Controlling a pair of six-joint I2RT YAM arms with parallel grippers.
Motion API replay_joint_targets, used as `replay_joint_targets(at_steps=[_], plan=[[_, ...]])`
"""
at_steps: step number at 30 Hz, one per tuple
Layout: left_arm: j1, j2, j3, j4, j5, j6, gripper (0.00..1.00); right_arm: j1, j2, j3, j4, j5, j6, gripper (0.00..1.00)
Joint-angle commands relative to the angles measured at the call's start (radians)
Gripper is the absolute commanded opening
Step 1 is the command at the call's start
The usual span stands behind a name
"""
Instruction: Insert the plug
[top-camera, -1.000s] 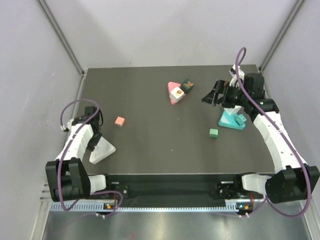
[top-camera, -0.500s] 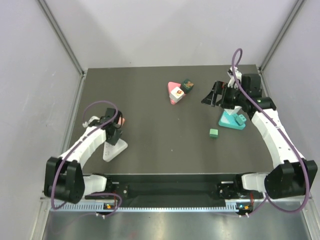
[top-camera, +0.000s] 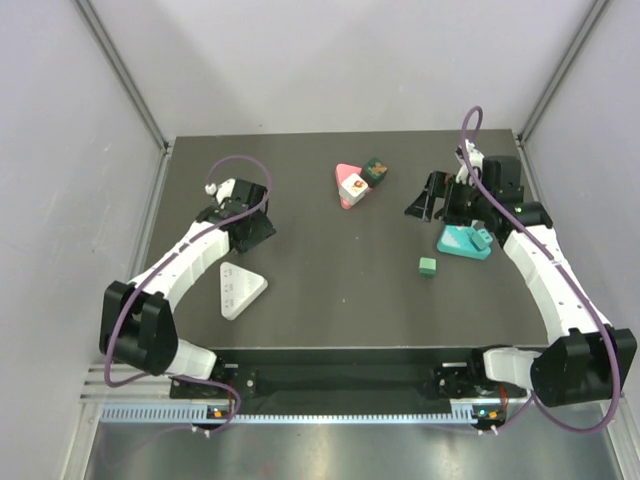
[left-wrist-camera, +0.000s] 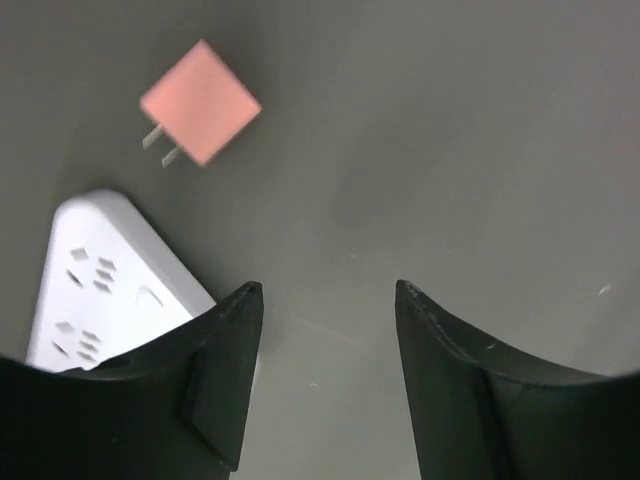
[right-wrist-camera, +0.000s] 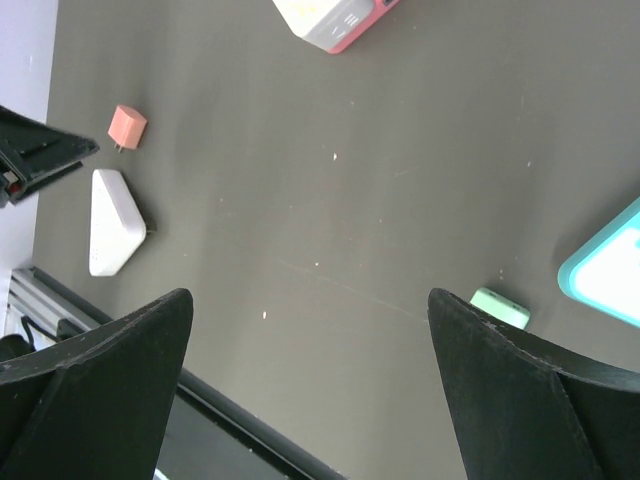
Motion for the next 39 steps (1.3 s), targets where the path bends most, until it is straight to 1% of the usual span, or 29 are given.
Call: replay_joint_targets(at_steps=[1, 4, 6, 7, 10, 12, 15, 18, 19, 22, 25, 28, 30, 33, 35, 37, 38, 39], plan=[[0.006, 0.006, 0.026, 0.112, -0.006, 0.335, 0.62, 0.012, -0.031, -0.020, 0.067, -0.005, -0.003, 1.00], [0.019, 0.063, 0.077, 0.075, -0.037, 0.451, 0.65, 0.012, -0.024, -0.018, 0.063, -0.018, -0.011, 1.00], [0.033, 0.115, 0.123, 0.037, -0.034, 0.501, 0.65, 0.012, -0.024, -0.020, 0.066, -0.020, -0.015, 1.00], [0.038, 0.129, 0.129, 0.029, -0.032, 0.550, 0.66, 0.012, -0.028, -0.024, 0.073, -0.018, -0.014, 1.00], [0.056, 0.200, 0.168, 0.003, -0.023, 0.613, 0.67, 0.012, -0.027, -0.032, 0.089, -0.024, -0.003, 1.00], [0.058, 0.247, 0.201, -0.019, -0.046, 0.632, 0.68, 0.012, -0.022, -0.034, 0.097, -0.032, 0.001, 1.00], [0.075, 0.290, 0.224, -0.031, -0.042, 0.680, 0.69, 0.012, -0.019, -0.049, 0.126, -0.052, 0.008, 1.00], [0.099, 0.316, 0.229, -0.031, -0.002, 0.741, 0.72, 0.014, -0.021, -0.064, 0.128, -0.005, 0.021, 1.00], [0.108, 0.324, 0.231, -0.034, 0.007, 0.764, 0.72, 0.014, -0.022, -0.067, 0.125, 0.032, 0.023, 1.00], [0.141, 0.364, 0.244, -0.054, 0.038, 0.778, 0.73, 0.012, -0.031, -0.067, 0.129, 0.063, 0.034, 1.00], [0.161, 0.407, 0.269, -0.077, 0.046, 0.787, 0.73, -0.003, -0.024, -0.058, 0.125, 0.011, 0.047, 1.00], [0.167, 0.448, 0.284, -0.083, 0.060, 0.802, 0.73, -0.006, -0.025, -0.046, 0.109, -0.006, 0.015, 1.00], [0.167, 0.473, 0.292, -0.078, 0.110, 0.818, 0.70, -0.004, -0.043, -0.049, 0.117, -0.011, -0.002, 1.00], [0.168, 0.488, 0.284, -0.071, 0.130, 0.822, 0.63, -0.003, -0.059, -0.054, 0.123, -0.017, -0.006, 1.00], [0.167, 0.496, 0.284, -0.074, 0.151, 0.813, 0.54, -0.004, -0.063, -0.063, 0.131, -0.032, -0.006, 1.00], [0.167, 0.497, 0.284, -0.080, 0.171, 0.798, 0.42, -0.003, -0.071, -0.072, 0.136, -0.038, -0.009, 1.00], [0.167, 0.499, 0.284, -0.080, 0.181, 0.787, 0.28, -0.003, -0.073, -0.077, 0.143, -0.041, -0.011, 1.00], [0.167, 0.491, 0.286, -0.078, 0.207, 0.776, 0.22, 0.000, -0.080, -0.081, 0.146, -0.041, -0.014, 1.00]])
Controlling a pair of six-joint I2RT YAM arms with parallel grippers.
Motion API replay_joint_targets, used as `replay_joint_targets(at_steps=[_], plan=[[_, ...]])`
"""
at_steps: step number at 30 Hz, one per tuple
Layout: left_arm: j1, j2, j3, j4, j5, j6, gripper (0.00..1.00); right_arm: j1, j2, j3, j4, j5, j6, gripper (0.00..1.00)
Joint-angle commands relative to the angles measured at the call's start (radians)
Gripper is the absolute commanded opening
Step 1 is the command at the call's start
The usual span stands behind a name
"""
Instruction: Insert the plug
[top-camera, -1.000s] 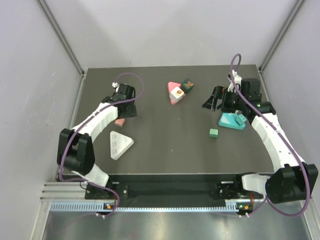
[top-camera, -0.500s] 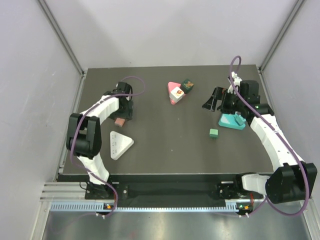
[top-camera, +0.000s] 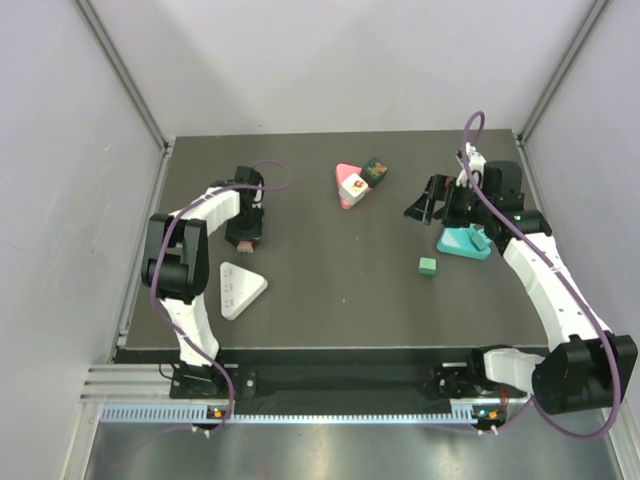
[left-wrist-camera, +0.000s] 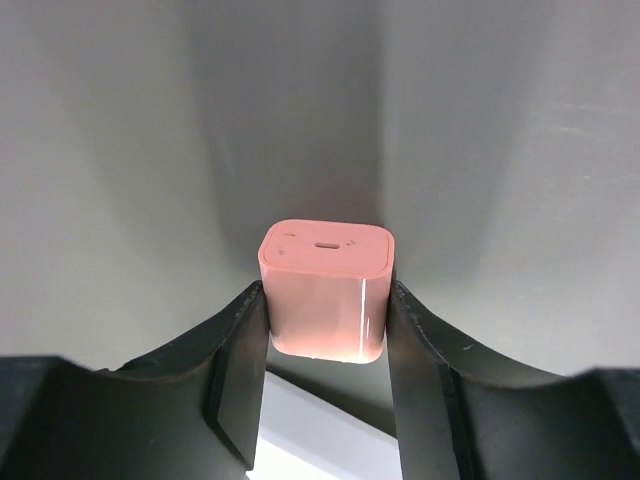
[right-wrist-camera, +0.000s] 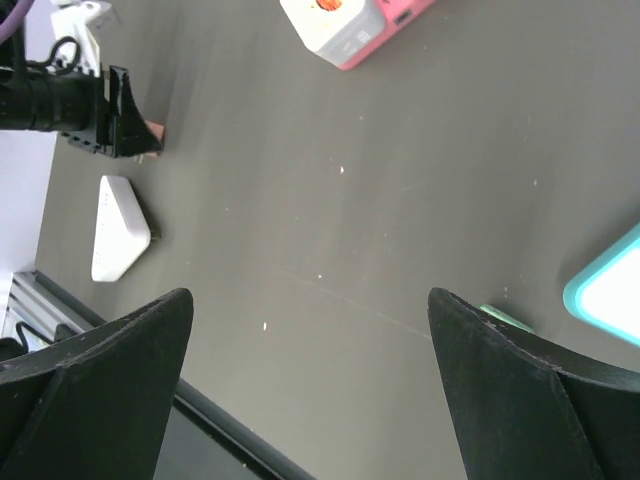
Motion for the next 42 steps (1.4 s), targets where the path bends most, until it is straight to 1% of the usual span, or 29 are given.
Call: replay_joint_targets(at_steps=[1, 2, 4, 6, 7, 8, 9, 10, 11, 12, 13, 14, 15, 16, 18, 19, 20, 21, 22, 24, 25, 26, 29, 31, 32, 34, 37, 40, 42], plan=[[-0.001, -0.005, 0.025, -0.013, 0.094, -0.047, 0.17, 0.002, -0.041, -0.018, 0.063, -0.024, -0.023, 1.00], [-0.001, -0.010, 0.028, -0.011, 0.116, -0.065, 0.08, 0.005, -0.044, -0.024, 0.072, -0.017, -0.026, 1.00], [-0.001, -0.034, 0.034, -0.008, 0.159, -0.145, 0.00, 0.011, -0.041, -0.032, 0.075, -0.006, -0.026, 1.00], [-0.001, -0.077, 0.043, 0.018, 0.226, -0.222, 0.00, 0.023, -0.043, -0.046, 0.100, 0.009, -0.012, 1.00], [-0.001, -0.098, 0.045, 0.032, 0.319, -0.293, 0.00, 0.034, -0.043, -0.052, 0.117, 0.013, 0.002, 1.00], [-0.001, -0.120, 0.034, 0.095, 0.378, -0.323, 0.00, 0.037, -0.043, -0.061, 0.144, -0.004, 0.049, 1.00], [-0.003, -0.172, 0.025, 0.134, 0.445, -0.351, 0.00, 0.040, -0.057, -0.078, 0.245, -0.030, 0.084, 1.00], [-0.003, -0.196, 0.019, 0.175, 0.511, -0.424, 0.00, 0.045, -0.069, -0.143, 0.328, -0.059, 0.127, 1.00], [-0.004, -0.221, 0.013, 0.209, 0.531, -0.469, 0.00, 0.059, -0.080, -0.181, 0.400, -0.084, 0.220, 1.00], [-0.012, -0.262, 0.007, 0.276, 0.548, -0.562, 0.00, 0.071, -0.104, -0.240, 0.530, -0.080, 0.258, 0.96], [-0.019, -0.279, 0.002, 0.307, 0.571, -0.608, 0.00, 0.112, -0.113, -0.265, 0.578, -0.046, 0.287, 0.94], [-0.038, -0.296, -0.004, 0.335, 0.573, -0.654, 0.00, 0.134, -0.123, -0.284, 0.614, -0.021, 0.315, 0.93], [-0.049, -0.324, -0.012, 0.387, 0.576, -0.752, 0.00, 0.161, -0.130, -0.302, 0.643, 0.008, 0.319, 0.90], [-0.061, -0.341, -0.024, 0.418, 0.581, -0.803, 0.00, 0.187, -0.133, -0.308, 0.678, 0.075, 0.319, 0.88], [-0.102, -0.397, -0.096, 0.513, 0.590, -0.901, 0.00, 0.263, -0.129, -0.319, 0.724, 0.135, 0.301, 0.85], [-0.119, -0.417, -0.125, 0.612, 0.585, -0.993, 0.00, 0.308, -0.124, -0.322, 0.762, 0.198, 0.295, 0.83], [-0.148, -0.454, -0.183, 0.659, 0.567, -1.038, 0.00, 0.326, -0.120, -0.327, 0.788, 0.219, 0.283, 0.80], [-0.162, -0.468, -0.208, 0.697, 0.565, -1.111, 0.00, 0.339, -0.106, -0.337, 0.822, 0.224, 0.283, 0.71], [-0.173, -0.480, -0.233, 0.784, 0.567, -1.145, 0.00, 0.361, -0.098, -0.342, 0.903, 0.215, 0.284, 0.66], [-0.193, -0.497, -0.267, 0.829, 0.594, -1.190, 0.00, 0.398, -0.077, -0.341, 0.945, 0.226, 0.264, 0.61], [-0.197, -0.499, -0.264, 0.828, 0.602, -1.207, 0.00, 0.419, -0.069, -0.328, 0.951, 0.265, 0.243, 0.59], [-0.210, -0.505, -0.251, 0.797, 0.605, -1.207, 0.00, 0.469, -0.065, -0.321, 0.954, 0.295, 0.190, 0.59], [-0.233, -0.531, -0.248, 0.771, 0.590, -1.225, 0.00, 0.559, -0.045, -0.302, 0.970, 0.419, 0.119, 0.61], [-0.239, -0.551, -0.262, 0.791, 0.575, -1.253, 0.00, 0.608, -0.028, -0.302, 1.011, 0.469, 0.094, 0.63], [-0.242, -0.566, -0.283, 0.829, 0.573, -1.262, 0.00, 0.623, -0.006, -0.301, 1.016, 0.482, 0.060, 0.64], [-0.244, -0.576, -0.300, 0.842, 0.572, -1.283, 0.00, 0.666, 0.011, -0.272, 0.996, 0.558, 0.028, 0.67], [-0.245, -0.579, -0.317, 0.845, 0.587, -1.302, 0.00, 0.703, 0.034, -0.239, 0.984, 0.627, -0.029, 0.68], [-0.257, -0.588, -0.342, 0.863, 0.604, -1.334, 0.00, 0.717, 0.058, -0.221, 0.996, 0.648, -0.090, 0.68], [-0.279, -0.605, -0.352, 0.863, 0.584, -1.340, 0.00, 0.720, 0.078, -0.213, 1.003, 0.654, -0.104, 0.68]])
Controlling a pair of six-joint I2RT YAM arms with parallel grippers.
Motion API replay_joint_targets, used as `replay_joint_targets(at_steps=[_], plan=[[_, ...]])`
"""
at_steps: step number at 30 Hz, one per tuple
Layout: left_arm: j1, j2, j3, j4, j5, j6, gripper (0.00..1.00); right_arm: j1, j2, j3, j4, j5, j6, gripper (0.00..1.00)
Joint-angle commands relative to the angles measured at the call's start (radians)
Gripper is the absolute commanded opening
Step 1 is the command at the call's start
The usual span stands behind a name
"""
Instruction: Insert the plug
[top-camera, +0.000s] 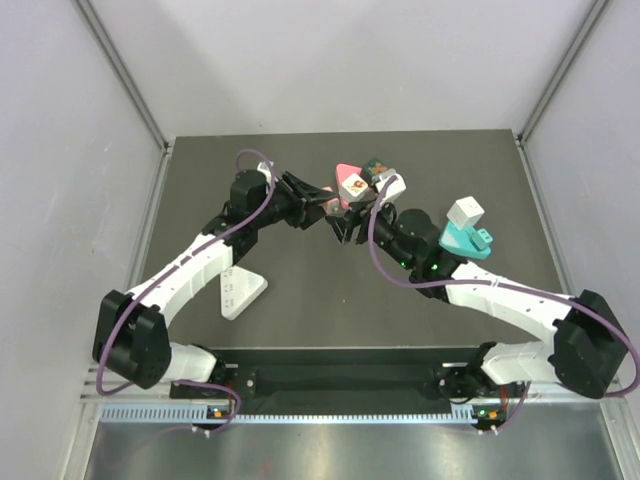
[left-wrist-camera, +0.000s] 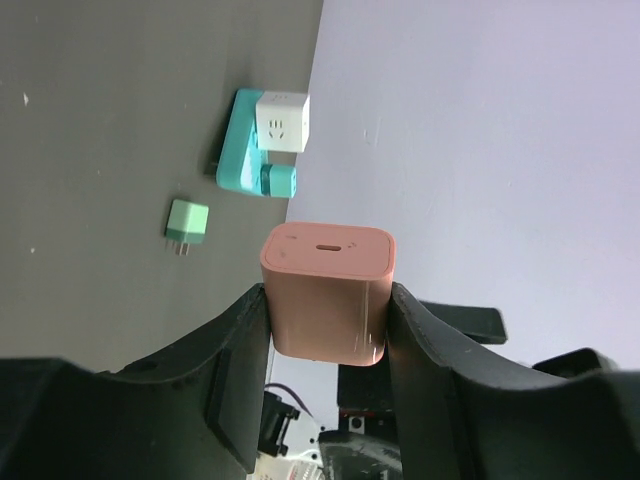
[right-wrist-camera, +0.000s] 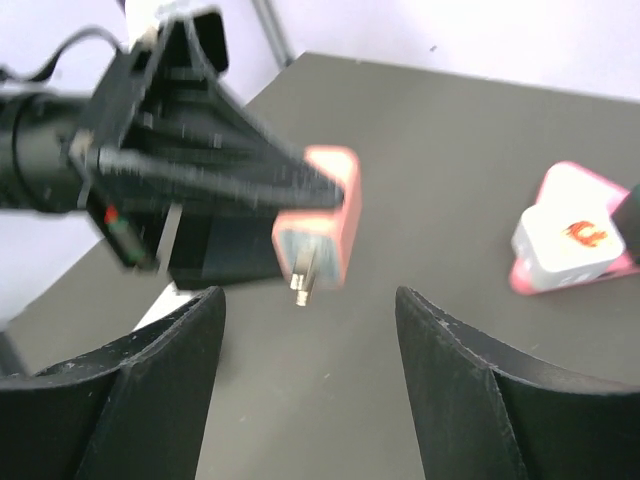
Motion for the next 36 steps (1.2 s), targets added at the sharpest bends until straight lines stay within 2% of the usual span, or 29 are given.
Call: replay_joint_targets(at_steps=[1, 8, 9, 10, 11, 12, 14, 15, 16, 17, 19, 20, 22, 24, 26, 28, 30, 32, 33, 36], plan=[[-0.032, -0.053, -0.020, 0.083, -0.004, -0.044, 0.00, 0.021, 0.023, 0.063, 0.085, 0.072, -0.088, 0.69], [-0.072, -0.091, -0.035, 0.097, -0.023, -0.066, 0.00, 0.028, 0.078, 0.097, 0.095, 0.061, -0.107, 0.65], [-0.076, -0.095, -0.032, 0.094, -0.027, -0.061, 0.00, 0.030, 0.081, 0.101, 0.096, 0.061, -0.110, 0.61], [-0.079, -0.096, -0.028, 0.094, -0.028, -0.059, 0.00, 0.031, 0.081, 0.100, 0.098, 0.061, -0.114, 0.54], [-0.082, -0.098, -0.023, 0.091, -0.023, -0.055, 0.00, 0.030, 0.080, 0.100, 0.101, 0.060, -0.119, 0.41], [-0.082, -0.098, -0.020, 0.082, -0.012, -0.046, 0.04, 0.030, 0.078, 0.098, 0.101, 0.058, -0.125, 0.19], [-0.084, -0.093, -0.003, 0.080, 0.009, -0.017, 0.24, 0.028, 0.067, 0.098, 0.093, 0.054, -0.125, 0.02], [-0.084, -0.090, 0.006, 0.068, 0.024, 0.053, 0.35, 0.030, 0.063, 0.098, 0.078, 0.054, -0.124, 0.00], [-0.082, -0.088, 0.027, 0.062, 0.064, 0.097, 0.53, 0.030, 0.055, 0.098, 0.069, 0.038, -0.122, 0.00], [-0.082, -0.085, 0.035, 0.060, 0.080, 0.188, 0.58, 0.030, 0.040, 0.100, 0.053, 0.022, -0.124, 0.00], [-0.082, -0.093, 0.042, 0.049, 0.136, 0.276, 0.66, 0.028, 0.018, 0.098, -0.002, -0.027, -0.128, 0.00], [-0.081, -0.096, 0.040, 0.045, 0.156, 0.351, 0.67, 0.024, -0.006, 0.098, -0.022, -0.044, -0.128, 0.00], [-0.082, -0.108, 0.043, -0.001, 0.176, 0.408, 0.71, 0.009, -0.028, 0.103, -0.103, -0.093, -0.130, 0.00], [-0.081, -0.111, 0.043, -0.011, 0.236, 0.482, 0.71, -0.013, -0.064, 0.103, -0.152, -0.153, -0.122, 0.00], [-0.079, -0.113, 0.058, -0.058, 0.265, 0.537, 0.71, -0.065, -0.109, 0.076, -0.175, -0.282, -0.090, 0.00], [-0.075, -0.111, 0.115, -0.206, 0.282, 0.658, 0.70, -0.113, -0.141, 0.051, -0.182, -0.412, -0.056, 0.00], [-0.073, -0.107, 0.182, -0.288, 0.284, 0.792, 0.70, -0.151, -0.178, 0.019, -0.191, -0.524, -0.032, 0.00], [-0.073, -0.102, 0.209, -0.345, 0.317, 0.887, 0.70, -0.168, -0.205, 0.003, -0.209, -0.581, -0.026, 0.00], [-0.073, -0.099, 0.218, -0.342, 0.387, 0.910, 0.70, -0.170, -0.213, 0.002, -0.220, -0.601, -0.026, 0.00], [-0.073, -0.075, 0.268, -0.351, 0.480, 0.971, 0.69, -0.171, -0.227, 0.006, -0.243, -0.687, -0.030, 0.00]])
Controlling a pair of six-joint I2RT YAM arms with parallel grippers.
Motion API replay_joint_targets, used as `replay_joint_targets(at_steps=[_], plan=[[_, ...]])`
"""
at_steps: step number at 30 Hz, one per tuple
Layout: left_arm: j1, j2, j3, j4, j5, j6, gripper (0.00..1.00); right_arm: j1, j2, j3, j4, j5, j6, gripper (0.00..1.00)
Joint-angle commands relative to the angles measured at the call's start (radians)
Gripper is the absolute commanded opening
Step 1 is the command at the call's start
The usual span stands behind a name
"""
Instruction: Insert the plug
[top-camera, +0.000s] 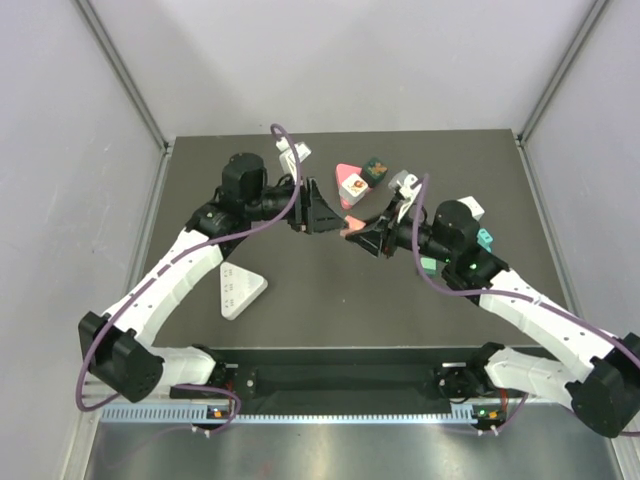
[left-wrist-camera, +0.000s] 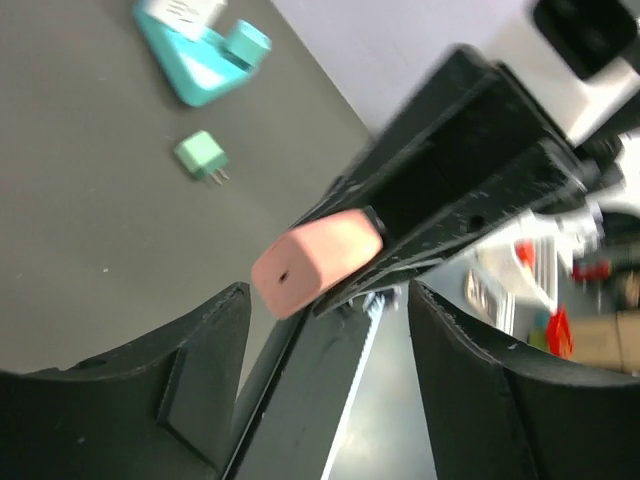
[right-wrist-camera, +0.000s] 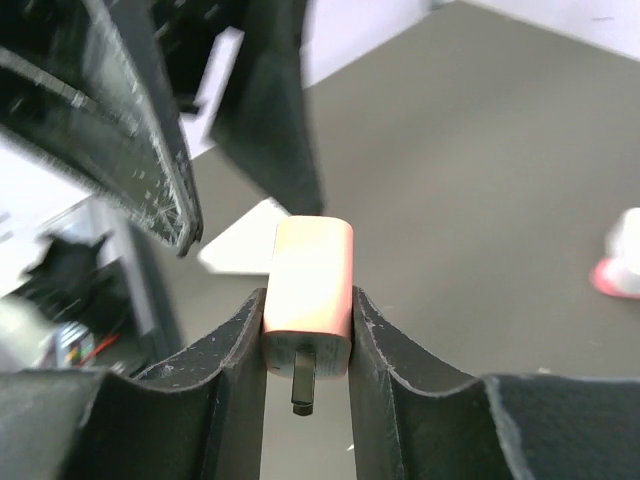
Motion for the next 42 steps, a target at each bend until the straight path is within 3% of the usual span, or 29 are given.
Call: replay_joint_targets(at_steps=[1, 7, 20, 26, 34, 37, 38, 40, 42], plan=[[0.002, 0.013, 0.080, -0.051, 0.218, 0.187, 0.68, 0.001, -0.031, 0.004, 0.006, -0.210, 0.030, 0.00], [0.001, 0.015, 0.095, -0.074, 0.301, 0.272, 0.63, -0.011, -0.060, -0.040, 0.137, -0.304, 0.124, 0.00], [0.001, -0.020, 0.000, 0.047, 0.373, 0.204, 0.55, -0.028, -0.052, -0.077, 0.343, -0.373, 0.262, 0.00], [0.001, -0.036, -0.017, 0.070, 0.381, 0.192, 0.52, -0.029, -0.043, -0.075, 0.360, -0.358, 0.273, 0.00], [-0.001, -0.039, -0.097, 0.276, 0.429, 0.019, 0.37, -0.028, -0.005, -0.082, 0.406, -0.350, 0.302, 0.00], [0.001, -0.042, -0.112, 0.330, 0.436, -0.023, 0.22, -0.028, 0.008, -0.077, 0.408, -0.348, 0.303, 0.00], [-0.001, -0.042, -0.113, 0.338, 0.439, -0.031, 0.10, -0.028, 0.012, -0.077, 0.409, -0.347, 0.303, 0.00], [0.001, -0.045, -0.118, 0.387, 0.429, -0.075, 0.00, -0.026, 0.021, -0.078, 0.408, -0.342, 0.306, 0.00], [0.001, -0.046, -0.138, 0.444, 0.429, -0.118, 0.00, -0.028, 0.029, -0.078, 0.402, -0.339, 0.309, 0.06]])
